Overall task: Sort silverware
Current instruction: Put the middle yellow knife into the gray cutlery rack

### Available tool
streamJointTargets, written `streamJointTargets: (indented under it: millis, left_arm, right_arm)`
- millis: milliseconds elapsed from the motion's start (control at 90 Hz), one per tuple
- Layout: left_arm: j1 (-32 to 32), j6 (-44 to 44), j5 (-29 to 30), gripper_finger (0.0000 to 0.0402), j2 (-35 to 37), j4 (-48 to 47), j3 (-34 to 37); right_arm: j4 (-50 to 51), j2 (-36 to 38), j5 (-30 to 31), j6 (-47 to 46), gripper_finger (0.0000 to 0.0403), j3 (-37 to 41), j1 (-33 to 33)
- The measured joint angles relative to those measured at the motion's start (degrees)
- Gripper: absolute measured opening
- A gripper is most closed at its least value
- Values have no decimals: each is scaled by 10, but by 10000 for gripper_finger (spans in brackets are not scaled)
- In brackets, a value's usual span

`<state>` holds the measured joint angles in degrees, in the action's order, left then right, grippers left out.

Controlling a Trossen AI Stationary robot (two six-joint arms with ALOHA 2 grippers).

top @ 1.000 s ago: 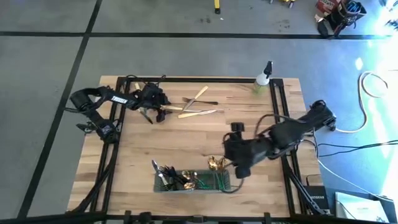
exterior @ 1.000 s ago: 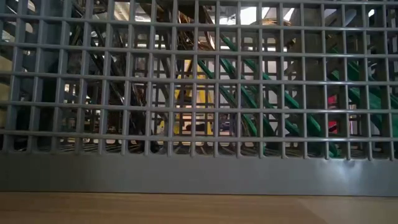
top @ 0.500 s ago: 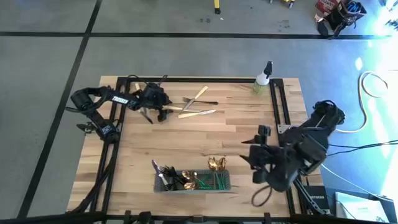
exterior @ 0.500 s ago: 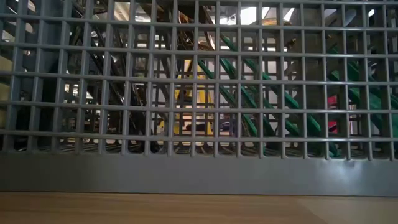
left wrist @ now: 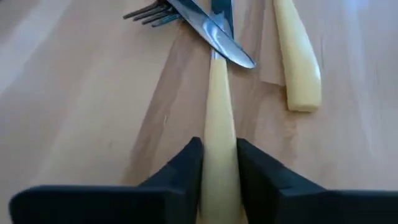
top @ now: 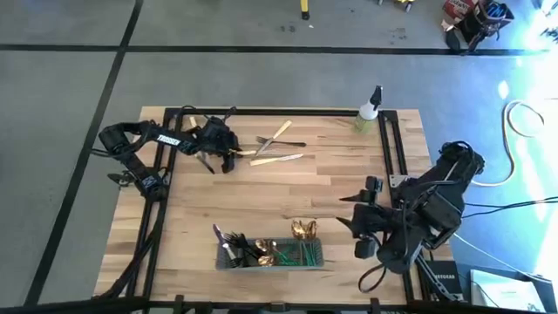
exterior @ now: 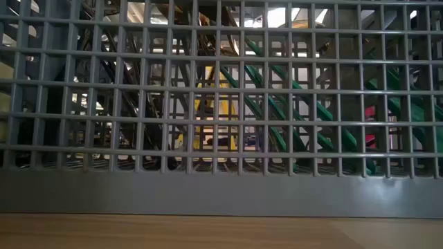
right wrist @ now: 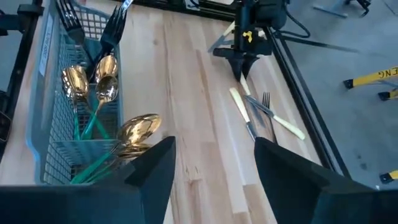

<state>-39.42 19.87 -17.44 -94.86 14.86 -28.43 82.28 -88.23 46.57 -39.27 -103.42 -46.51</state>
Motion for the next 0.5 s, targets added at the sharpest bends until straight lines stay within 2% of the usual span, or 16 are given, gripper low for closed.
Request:
streamJointTargets:
  millis: [200,500]
  left_arm:
    - [19,-76,-6,65,27,-11,3]
    - [83,-120,-12,71,63,-63,5]
  right_arm:
    - [-13,0,0,2,202,0,0]
    - [-15,0,2,3,202,0,0]
